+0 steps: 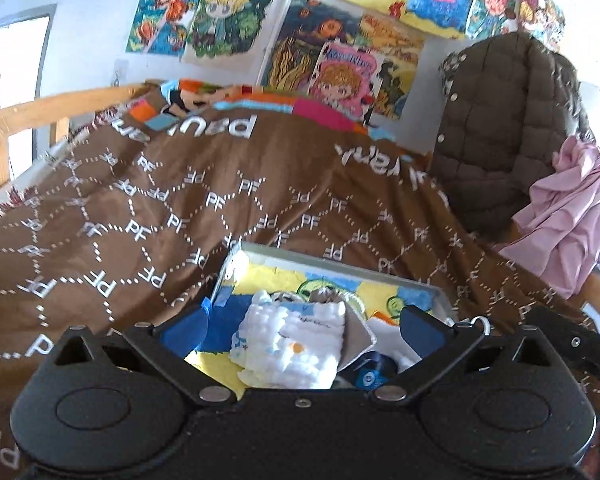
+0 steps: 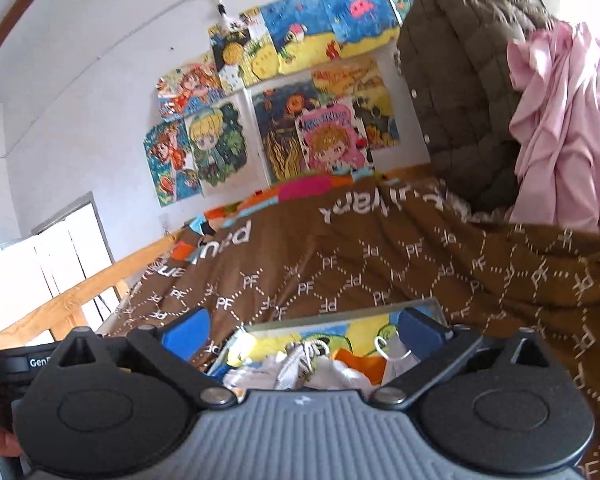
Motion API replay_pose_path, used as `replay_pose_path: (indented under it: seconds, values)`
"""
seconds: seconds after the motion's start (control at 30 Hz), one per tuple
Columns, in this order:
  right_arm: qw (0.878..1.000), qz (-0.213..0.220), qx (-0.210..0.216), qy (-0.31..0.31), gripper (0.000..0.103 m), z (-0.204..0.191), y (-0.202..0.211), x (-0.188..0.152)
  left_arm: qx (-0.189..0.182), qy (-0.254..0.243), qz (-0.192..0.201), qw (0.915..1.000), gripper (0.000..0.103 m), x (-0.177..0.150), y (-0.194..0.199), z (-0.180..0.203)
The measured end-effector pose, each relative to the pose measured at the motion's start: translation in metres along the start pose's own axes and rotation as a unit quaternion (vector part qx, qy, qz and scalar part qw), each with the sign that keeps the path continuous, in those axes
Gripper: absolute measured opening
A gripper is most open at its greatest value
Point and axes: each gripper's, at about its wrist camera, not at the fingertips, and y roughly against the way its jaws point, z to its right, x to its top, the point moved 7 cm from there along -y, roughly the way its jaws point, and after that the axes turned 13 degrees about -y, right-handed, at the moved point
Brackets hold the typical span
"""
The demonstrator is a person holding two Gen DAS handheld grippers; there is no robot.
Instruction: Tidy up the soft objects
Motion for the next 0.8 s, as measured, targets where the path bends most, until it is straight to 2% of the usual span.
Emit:
replay_pose_path:
  seconds: [0.4,0.67,0.8]
  values:
    - [1.0,0.022,0.008,0.006,0.103,-0.02,0.054,0.006,0.017,-0.039,0.053,0.9977,0.102,0.015,0.081,0.016]
    - [1.0,0.011,-0.006,0.005,0.103,-0.022,0.085,-0.014,0.018,-0.052,0.062,0.9966,0.102,0.002,0.118,0.022]
    - [1.0,0.003,-0.018,0.009,0.103,-0.022,0.095,-0.028,0.013,-0.05,0.055,0.9971,0.102,-0.011,0.128,0.024]
